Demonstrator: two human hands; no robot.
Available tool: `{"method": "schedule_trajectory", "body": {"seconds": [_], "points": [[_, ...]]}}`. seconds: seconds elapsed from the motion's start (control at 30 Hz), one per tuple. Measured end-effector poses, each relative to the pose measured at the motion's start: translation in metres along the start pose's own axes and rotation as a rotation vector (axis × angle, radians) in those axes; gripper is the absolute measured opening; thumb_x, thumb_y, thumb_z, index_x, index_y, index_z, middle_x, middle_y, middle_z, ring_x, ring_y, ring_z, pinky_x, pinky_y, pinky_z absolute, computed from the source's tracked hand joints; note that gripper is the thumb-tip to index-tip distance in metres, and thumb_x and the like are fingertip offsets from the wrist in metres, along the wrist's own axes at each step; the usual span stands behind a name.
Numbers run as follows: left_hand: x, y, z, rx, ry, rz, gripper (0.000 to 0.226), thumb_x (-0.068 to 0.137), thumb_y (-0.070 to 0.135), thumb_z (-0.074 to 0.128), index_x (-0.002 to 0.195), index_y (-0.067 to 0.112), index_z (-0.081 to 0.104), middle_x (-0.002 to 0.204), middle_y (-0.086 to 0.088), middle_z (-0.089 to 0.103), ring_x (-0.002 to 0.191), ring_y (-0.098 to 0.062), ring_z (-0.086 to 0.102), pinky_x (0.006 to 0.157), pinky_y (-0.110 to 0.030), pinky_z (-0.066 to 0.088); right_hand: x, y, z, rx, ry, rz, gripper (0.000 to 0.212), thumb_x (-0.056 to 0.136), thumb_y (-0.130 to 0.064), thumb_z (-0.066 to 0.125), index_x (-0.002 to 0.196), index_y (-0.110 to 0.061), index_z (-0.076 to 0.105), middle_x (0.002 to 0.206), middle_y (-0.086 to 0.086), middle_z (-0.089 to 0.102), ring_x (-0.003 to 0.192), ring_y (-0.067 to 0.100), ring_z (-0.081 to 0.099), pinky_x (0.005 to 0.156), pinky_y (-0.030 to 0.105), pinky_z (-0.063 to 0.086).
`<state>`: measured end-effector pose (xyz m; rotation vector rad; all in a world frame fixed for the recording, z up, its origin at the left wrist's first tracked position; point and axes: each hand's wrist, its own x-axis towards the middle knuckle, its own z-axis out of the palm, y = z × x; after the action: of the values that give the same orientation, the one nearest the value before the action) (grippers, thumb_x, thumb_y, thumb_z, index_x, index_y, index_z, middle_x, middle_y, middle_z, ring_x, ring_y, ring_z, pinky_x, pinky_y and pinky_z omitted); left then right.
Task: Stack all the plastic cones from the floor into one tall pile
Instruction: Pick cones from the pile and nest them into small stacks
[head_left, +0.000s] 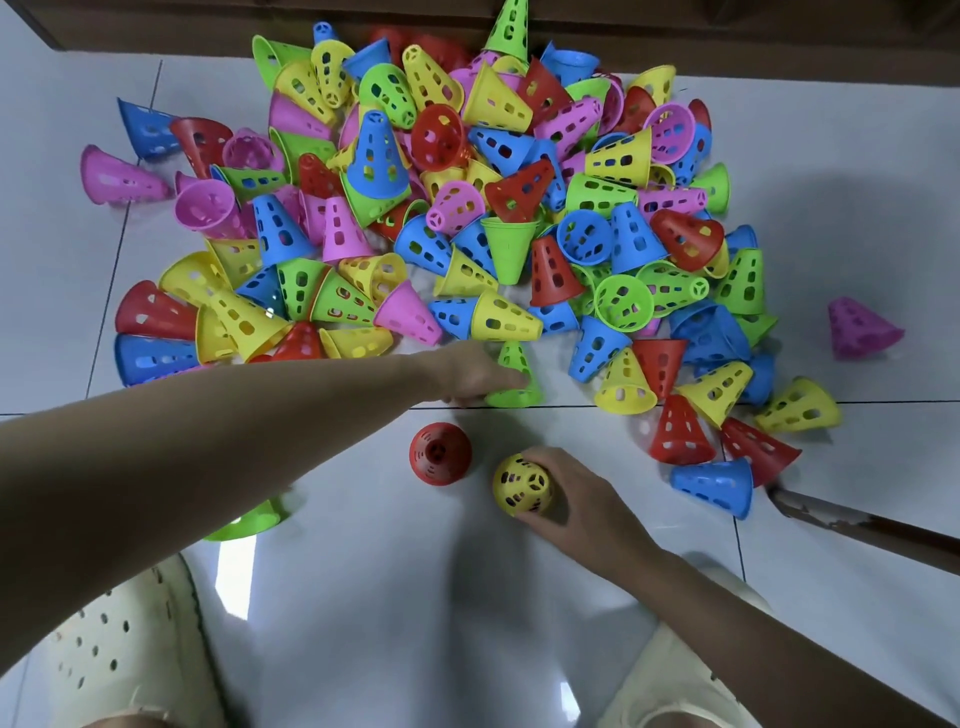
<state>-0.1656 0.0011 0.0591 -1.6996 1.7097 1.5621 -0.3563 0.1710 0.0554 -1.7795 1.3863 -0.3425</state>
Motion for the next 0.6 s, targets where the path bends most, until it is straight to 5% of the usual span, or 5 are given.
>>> {"method": "schedule_trajectory", "body": {"seconds": [0.17, 0.3, 0.43, 0.6], "points": [[-0.002, -0.012, -0.005, -0.052, 0.009, 0.051, 0.047, 0.085, 0.052, 0.07, 0.086, 0.005, 0.066, 0.081, -0.006, 0.059, 0.075, -0.02, 0.055, 0.065, -0.031, 0.045, 0.007, 0.011, 0.002, -0.098, -0.027, -0.014, 0.063, 0.082, -0.036, 0.079, 0.137, -0.026, 0.049, 0.133, -0.01, 0.058, 0.118, 0.008, 0.056, 0.095, 0.016, 0.045], [-0.008, -0.02, 0.0, -0.053, -0.002, 0.106, 0.022, 0.087, 0.04, 0.073, 0.085, 0.021, 0.062, 0.088, 0.005, 0.06, 0.083, -0.011, 0.057, 0.065, -0.024, 0.043, 0.011, 0.009, 0.001, -0.093, 0.032, 0.019, 0.059, 0.084, -0.036, 0.078, 0.134, -0.027, 0.049, 0.128, -0.01, 0.059, 0.113, 0.007, 0.056, 0.093, 0.02, 0.049], [-0.008, -0.023, 0.005, -0.174, -0.024, 0.144, 0.037, 0.079, 0.038, 0.078, 0.108, 0.018, 0.067, 0.107, 0.0, 0.069, 0.102, -0.018, 0.065, 0.088, -0.032, 0.054, 0.016, 0.011, -0.005, -0.064, 0.078, 0.06, 0.057, 0.086, -0.034, 0.076, 0.135, -0.028, 0.048, 0.128, -0.012, 0.057, 0.113, 0.004, 0.054, 0.094, 0.016, 0.045], [-0.012, -0.031, -0.003, -0.258, -0.021, 0.174, 0.03, 0.086, 0.028, 0.077, 0.103, 0.004, 0.068, 0.092, -0.001, 0.068, 0.086, -0.014, 0.063, 0.074, -0.023, 0.05, 0.021, 0.019, -0.01, -0.067, 0.112, 0.088, 0.057, 0.085, -0.033, 0.077, 0.133, -0.027, 0.048, 0.127, -0.01, 0.058, 0.112, 0.007, 0.056, 0.094, 0.024, 0.049]]}}
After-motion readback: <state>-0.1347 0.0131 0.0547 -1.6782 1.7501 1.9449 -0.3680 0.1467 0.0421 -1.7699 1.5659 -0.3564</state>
